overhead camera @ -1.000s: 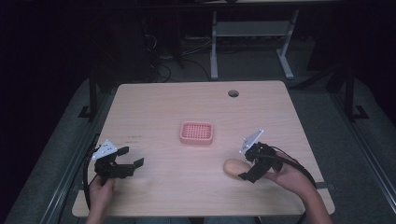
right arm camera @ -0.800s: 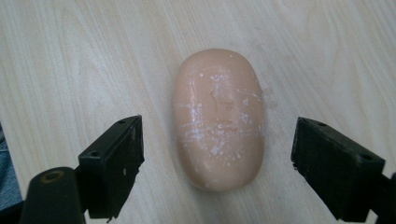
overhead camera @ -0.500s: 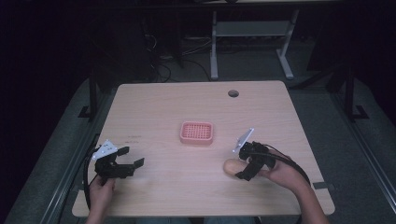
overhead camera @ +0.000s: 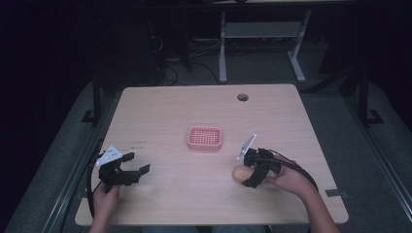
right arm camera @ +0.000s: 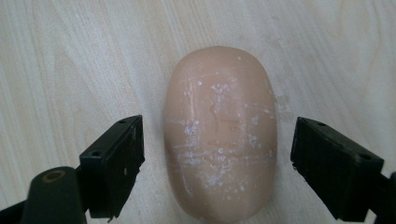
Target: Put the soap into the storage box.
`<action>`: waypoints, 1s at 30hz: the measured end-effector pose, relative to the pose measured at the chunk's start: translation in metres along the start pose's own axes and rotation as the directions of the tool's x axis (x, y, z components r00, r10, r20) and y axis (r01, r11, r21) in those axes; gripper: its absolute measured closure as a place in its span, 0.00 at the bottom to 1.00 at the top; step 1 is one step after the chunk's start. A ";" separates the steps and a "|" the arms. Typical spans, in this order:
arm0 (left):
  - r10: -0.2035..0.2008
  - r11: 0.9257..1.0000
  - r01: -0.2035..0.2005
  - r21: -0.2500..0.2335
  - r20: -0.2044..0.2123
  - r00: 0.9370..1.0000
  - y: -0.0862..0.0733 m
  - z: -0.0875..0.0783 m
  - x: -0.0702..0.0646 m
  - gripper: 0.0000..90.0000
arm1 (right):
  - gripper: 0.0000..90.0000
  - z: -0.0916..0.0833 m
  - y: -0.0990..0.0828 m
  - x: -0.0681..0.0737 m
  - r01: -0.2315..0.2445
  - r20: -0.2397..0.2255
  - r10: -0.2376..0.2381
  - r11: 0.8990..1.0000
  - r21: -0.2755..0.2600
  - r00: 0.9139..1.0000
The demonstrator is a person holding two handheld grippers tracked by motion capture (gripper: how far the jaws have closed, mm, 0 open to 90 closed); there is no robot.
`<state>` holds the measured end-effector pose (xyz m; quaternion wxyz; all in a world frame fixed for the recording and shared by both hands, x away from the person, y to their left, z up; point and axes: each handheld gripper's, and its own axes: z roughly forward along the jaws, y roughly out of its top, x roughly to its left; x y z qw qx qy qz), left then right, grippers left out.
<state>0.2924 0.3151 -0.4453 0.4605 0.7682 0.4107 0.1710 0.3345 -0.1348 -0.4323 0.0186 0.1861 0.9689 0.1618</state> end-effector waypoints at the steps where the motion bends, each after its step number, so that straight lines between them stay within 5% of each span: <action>1: 0.001 1.000 -0.001 -0.001 0.000 1.000 0.000 0.000 0.000 0.16 | 0.22 0.001 0.000 0.000 0.003 -0.004 -0.003 1.000 0.005 1.000; 30: -0.002 1.000 0.002 0.001 -0.002 1.000 0.000 0.000 0.000 0.16 | 0.33 0.011 0.004 0.000 0.037 0.014 -0.038 0.997 0.072 0.999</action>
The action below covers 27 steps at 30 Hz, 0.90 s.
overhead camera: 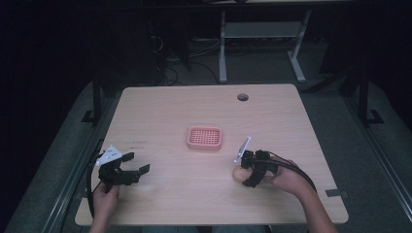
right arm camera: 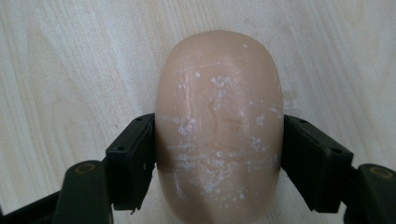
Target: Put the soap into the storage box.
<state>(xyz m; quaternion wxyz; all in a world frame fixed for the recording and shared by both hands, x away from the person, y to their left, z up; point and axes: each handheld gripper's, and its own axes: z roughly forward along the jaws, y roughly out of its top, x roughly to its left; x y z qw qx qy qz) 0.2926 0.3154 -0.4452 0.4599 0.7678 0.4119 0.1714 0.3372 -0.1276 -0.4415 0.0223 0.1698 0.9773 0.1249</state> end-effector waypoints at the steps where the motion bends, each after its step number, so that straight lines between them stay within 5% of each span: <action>1: 0.000 1.000 0.000 0.000 0.000 1.000 0.000 0.000 0.000 0.16 | 0.34 0.000 0.000 0.000 0.000 0.000 0.000 1.000 0.001 1.000; 27: -0.011 1.000 0.011 -0.012 0.003 1.000 0.000 0.000 -0.001 0.16 | 0.36 -0.003 0.003 0.003 0.031 0.008 -0.031 1.000 0.005 0.999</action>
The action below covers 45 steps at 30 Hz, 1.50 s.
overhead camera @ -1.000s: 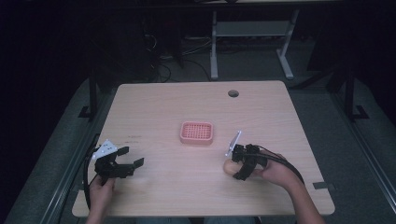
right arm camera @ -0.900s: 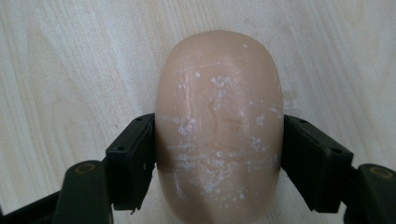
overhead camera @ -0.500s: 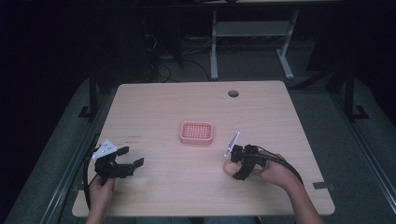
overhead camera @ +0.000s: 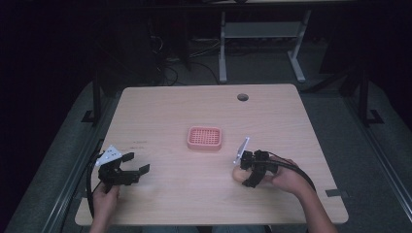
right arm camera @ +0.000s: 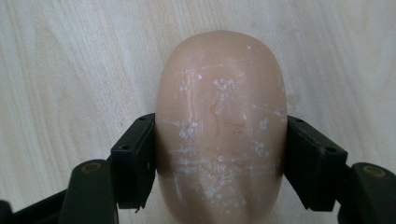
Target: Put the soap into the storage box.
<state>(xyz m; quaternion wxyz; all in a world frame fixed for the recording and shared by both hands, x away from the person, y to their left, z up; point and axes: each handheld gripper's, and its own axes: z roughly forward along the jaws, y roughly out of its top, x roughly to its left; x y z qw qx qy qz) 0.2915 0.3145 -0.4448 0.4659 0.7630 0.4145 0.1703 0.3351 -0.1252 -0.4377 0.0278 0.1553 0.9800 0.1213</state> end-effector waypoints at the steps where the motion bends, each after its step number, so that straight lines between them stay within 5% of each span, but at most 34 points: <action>1: -0.002 1.000 0.002 -0.002 0.000 1.000 0.000 0.000 0.000 0.16 | 0.36 -0.001 0.000 -0.001 0.005 0.001 -0.005 1.000 -0.007 1.000; 45: -0.015 1.000 0.015 0.001 -0.002 1.000 0.001 0.000 0.002 0.16 | 0.36 -0.032 0.031 -0.031 0.017 0.007 -0.016 0.995 -0.101 1.000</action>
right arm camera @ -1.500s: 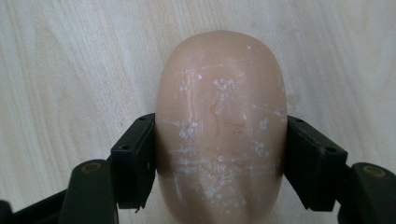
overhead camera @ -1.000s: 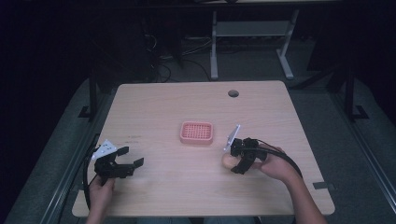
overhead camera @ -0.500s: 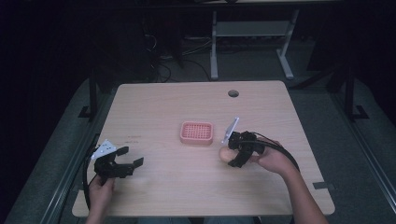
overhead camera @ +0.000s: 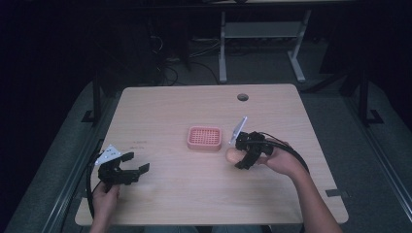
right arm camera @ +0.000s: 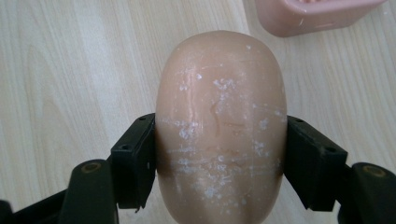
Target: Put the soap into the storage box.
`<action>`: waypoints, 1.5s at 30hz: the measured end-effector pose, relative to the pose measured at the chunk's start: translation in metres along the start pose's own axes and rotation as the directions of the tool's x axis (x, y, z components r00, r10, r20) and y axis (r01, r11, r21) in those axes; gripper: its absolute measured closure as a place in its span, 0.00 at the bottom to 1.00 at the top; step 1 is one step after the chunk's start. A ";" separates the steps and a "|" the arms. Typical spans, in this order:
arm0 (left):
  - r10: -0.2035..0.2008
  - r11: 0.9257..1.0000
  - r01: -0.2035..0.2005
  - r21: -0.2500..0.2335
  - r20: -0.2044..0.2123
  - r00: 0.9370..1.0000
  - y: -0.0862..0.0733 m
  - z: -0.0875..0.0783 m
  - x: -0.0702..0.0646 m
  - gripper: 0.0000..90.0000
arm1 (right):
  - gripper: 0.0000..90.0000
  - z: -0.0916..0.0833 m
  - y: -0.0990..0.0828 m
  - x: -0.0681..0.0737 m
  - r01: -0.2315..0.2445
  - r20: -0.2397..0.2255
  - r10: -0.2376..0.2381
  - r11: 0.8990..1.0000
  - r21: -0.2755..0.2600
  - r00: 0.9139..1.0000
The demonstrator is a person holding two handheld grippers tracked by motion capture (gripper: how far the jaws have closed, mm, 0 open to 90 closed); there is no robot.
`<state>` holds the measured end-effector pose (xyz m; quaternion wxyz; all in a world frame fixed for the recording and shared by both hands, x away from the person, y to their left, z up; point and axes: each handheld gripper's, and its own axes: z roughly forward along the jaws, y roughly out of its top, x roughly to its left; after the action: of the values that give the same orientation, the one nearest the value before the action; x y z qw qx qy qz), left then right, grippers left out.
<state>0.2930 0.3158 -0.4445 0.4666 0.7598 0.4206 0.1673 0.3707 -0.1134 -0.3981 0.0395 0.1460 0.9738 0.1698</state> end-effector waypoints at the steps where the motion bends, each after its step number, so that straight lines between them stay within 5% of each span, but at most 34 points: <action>1: 0.002 1.000 -0.002 0.003 -0.001 1.000 0.000 0.000 0.000 0.16 | 0.36 0.000 0.001 0.000 0.000 0.002 0.000 1.000 0.004 1.000; 28: -0.001 1.000 0.001 -0.001 -0.001 1.000 0.000 0.001 -0.001 0.16 | 0.36 0.002 0.013 -0.017 -0.014 -0.014 0.014 1.000 -0.016 1.000; 45: 0.002 1.000 -0.002 0.001 0.000 1.000 0.001 0.001 -0.001 0.16 | 0.36 -0.003 0.037 -0.026 0.011 -0.004 -0.011 1.000 -0.012 1.000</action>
<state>0.2932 0.3141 -0.4442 0.4658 0.7605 0.4201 0.1676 0.4050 -0.0891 -0.3820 0.0393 0.1402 0.9736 0.1757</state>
